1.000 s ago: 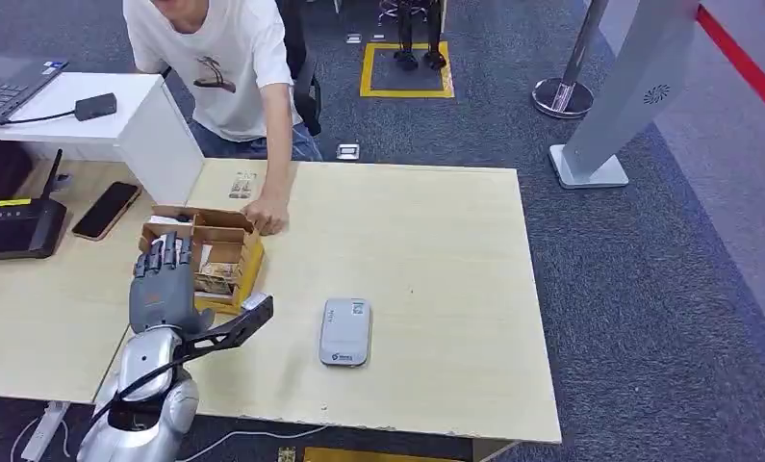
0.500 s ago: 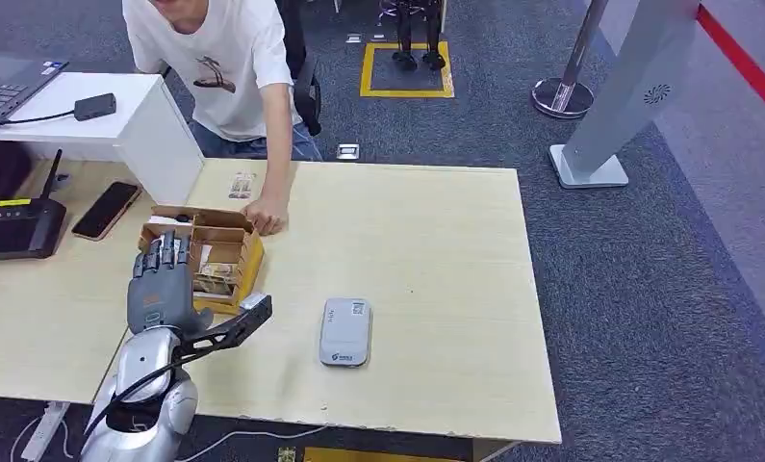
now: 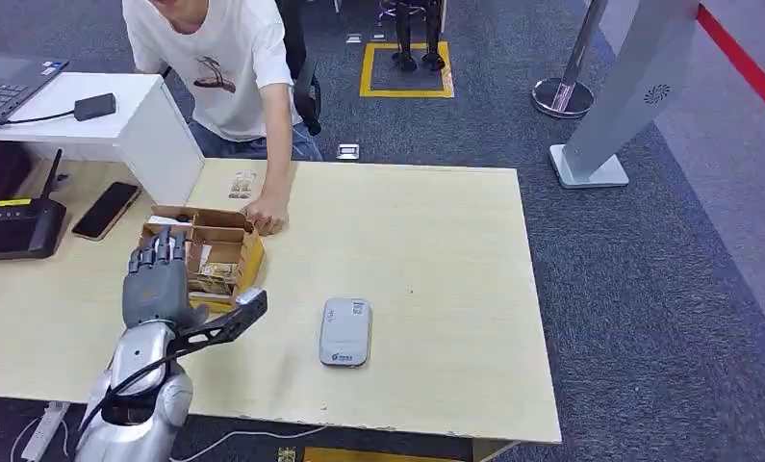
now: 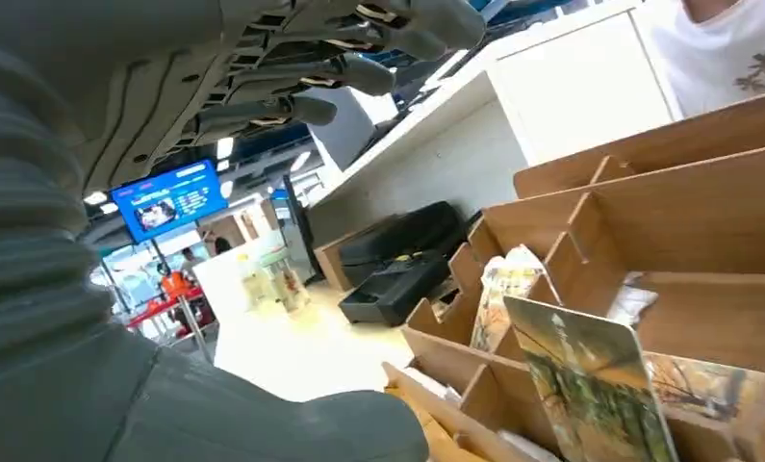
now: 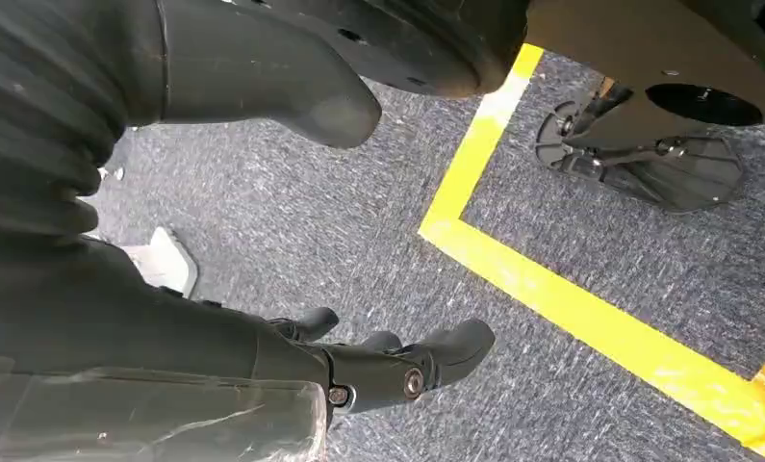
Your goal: Pass the card to the sensor for recognition and then transmit it.
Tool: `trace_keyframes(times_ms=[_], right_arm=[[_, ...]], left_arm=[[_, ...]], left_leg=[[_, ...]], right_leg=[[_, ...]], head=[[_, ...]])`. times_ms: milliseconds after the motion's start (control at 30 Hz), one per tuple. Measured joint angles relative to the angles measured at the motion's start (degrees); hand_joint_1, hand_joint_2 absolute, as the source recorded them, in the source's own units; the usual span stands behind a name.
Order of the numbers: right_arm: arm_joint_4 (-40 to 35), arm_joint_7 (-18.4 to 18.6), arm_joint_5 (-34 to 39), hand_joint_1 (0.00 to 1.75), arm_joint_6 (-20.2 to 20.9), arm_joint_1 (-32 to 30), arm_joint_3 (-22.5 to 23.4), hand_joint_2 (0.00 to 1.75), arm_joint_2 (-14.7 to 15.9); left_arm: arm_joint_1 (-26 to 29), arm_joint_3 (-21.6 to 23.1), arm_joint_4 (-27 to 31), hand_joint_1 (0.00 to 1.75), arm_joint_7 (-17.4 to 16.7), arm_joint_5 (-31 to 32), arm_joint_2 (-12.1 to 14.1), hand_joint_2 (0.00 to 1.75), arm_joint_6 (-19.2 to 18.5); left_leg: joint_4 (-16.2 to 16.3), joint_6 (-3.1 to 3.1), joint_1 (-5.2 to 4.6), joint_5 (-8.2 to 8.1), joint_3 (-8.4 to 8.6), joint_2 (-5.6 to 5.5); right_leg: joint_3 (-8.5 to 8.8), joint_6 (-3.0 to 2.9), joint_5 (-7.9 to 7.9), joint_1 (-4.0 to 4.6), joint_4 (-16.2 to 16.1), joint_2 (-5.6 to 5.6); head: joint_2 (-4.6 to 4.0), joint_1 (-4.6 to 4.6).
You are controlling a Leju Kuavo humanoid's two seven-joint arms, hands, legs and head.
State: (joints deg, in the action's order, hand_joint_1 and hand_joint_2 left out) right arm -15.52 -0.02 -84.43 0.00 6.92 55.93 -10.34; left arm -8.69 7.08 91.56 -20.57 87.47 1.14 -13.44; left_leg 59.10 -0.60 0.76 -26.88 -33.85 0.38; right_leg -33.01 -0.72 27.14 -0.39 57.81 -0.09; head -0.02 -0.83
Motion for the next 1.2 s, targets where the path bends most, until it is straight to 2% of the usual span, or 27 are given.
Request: trace_keyframes(times_ms=[333, 667, 900, 1200], right_arm=[[0.0, 0.46, -0.68, 0.0, -0.04, 0.07, 0.0, 1.75, 0.0], [0.0, 1.05, -1.44, 0.0, -0.26, 0.11, 0.0, 1.75, 0.0], [0.0, 1.03, -1.55, 0.0, -0.15, 0.13, 0.0, 1.75, 0.0], [0.0, 1.01, -2.36, 0.0, 0.18, 0.43, 0.0, 1.75, 0.0]], left_arm=[[-1.32, -4.13, -2.95, 0.0, -0.96, -0.02, 0.48, 1.75, 2.06], [-2.16, -4.39, -4.5, 0.0, -1.49, 0.0, 0.48, 1.75, 2.06], [-2.77, -4.46, -5.58, 0.0, 0.02, 0.0, 0.46, 1.75, 2.23], [-4.12, -4.46, -6.97, 0.0, 0.26, 0.0, 0.42, 1.75, 2.49]], left_leg=[[0.0, 0.0, 0.0, 0.0, 0.0, 0.0], [0.0, 0.0, 0.0, 0.0, 0.0, 0.0], [0.0, 0.0, 0.0, 0.0, 0.0, 0.0], [0.0, 0.0, 0.0, 0.0, 0.0, 0.0]], right_leg=[[0.0, 0.0, 0.0, 0.0, 0.0, 0.0], [0.0, 0.0, 0.0, 0.0, 0.0, 0.0], [0.0, 0.0, 0.0, 0.0, 0.0, 0.0], [0.0, 0.0, 0.0, 0.0, 0.0, 0.0]], head=[[0.0, 0.0], [0.0, 0.0], [0.0, 0.0], [0.0, 0.0]])
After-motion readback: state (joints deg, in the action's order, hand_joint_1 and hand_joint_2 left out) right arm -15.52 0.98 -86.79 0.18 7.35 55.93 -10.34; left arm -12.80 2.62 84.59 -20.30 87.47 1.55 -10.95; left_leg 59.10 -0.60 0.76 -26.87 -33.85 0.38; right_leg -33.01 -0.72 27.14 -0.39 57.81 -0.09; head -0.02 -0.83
